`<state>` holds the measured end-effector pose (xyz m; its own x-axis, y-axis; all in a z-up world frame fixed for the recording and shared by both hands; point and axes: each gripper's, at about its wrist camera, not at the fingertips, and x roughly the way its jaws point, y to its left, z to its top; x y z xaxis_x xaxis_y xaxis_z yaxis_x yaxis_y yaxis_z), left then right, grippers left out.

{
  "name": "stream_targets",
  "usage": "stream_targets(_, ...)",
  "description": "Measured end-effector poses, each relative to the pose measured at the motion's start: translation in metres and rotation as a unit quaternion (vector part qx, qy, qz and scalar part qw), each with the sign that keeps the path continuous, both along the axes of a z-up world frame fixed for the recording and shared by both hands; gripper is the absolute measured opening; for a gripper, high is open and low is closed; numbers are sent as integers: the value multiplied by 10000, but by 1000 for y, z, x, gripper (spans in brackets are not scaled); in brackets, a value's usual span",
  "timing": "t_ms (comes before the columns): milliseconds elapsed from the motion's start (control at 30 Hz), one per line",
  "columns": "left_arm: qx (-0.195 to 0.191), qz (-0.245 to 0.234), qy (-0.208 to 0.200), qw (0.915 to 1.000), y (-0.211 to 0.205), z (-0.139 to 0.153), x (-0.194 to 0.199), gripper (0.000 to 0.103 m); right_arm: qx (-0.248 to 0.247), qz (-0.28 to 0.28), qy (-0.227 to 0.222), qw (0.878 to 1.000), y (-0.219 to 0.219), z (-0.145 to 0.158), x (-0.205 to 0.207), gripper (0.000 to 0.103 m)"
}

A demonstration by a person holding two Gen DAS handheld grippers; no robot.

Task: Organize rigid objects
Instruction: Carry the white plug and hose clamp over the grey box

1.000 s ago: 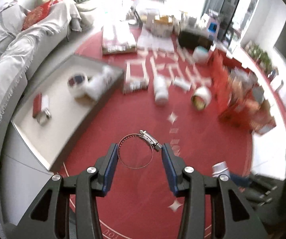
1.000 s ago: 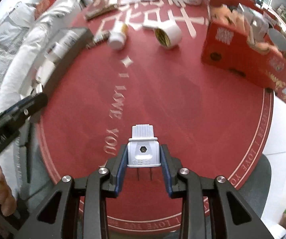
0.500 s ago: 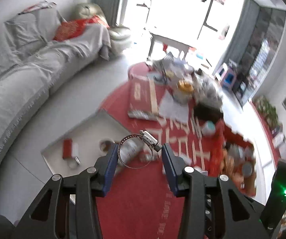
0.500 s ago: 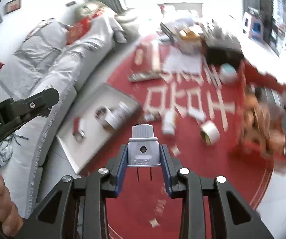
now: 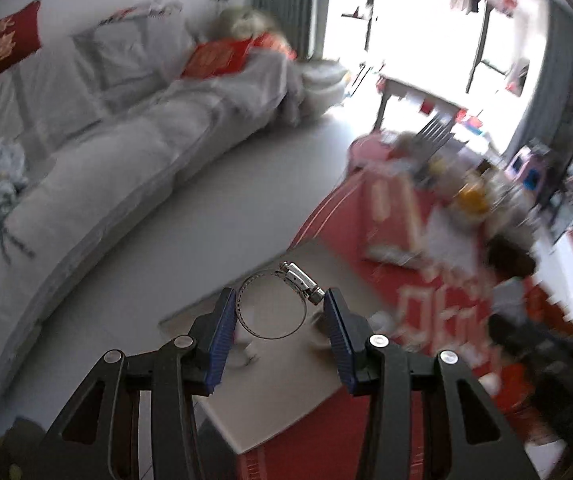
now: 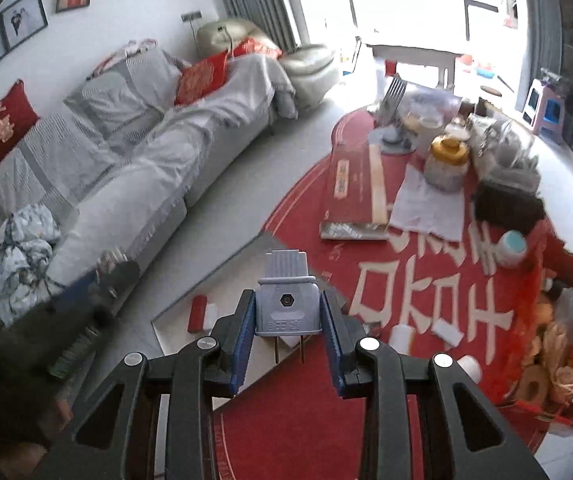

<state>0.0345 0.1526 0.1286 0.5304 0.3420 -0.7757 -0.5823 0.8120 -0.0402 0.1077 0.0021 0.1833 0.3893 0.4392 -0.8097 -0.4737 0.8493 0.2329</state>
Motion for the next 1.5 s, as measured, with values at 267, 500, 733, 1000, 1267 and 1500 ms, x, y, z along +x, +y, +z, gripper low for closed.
stream_targets(267,-381,302,889,9949,18,-93,-5,48,-514,172,660,9963,35,-78,3,33)
stream_targets(500,-338,346,1073,9930,27,-114,-3,48,-768,297,902,9925,52,-111,2,33)
stream_targets(733,-416,320,1168,9918,31,-123,-4,48,-861,406,1027,9901,61,-123,-1,33)
stream_targets(1000,-491,333,1198,9910,36,-128,-5,48,-926,476,1130,9881,68,-133,-4,33)
stream_targets(1267,-533,422,1294,9893,45,-138,-8,48,-950,536,1196,9868,76,-140,-3,33)
stream_targets(1500,-580,532,1345,9878,55,-144,-14,48,-868,553,1389,9849,80,-148,-2,34)
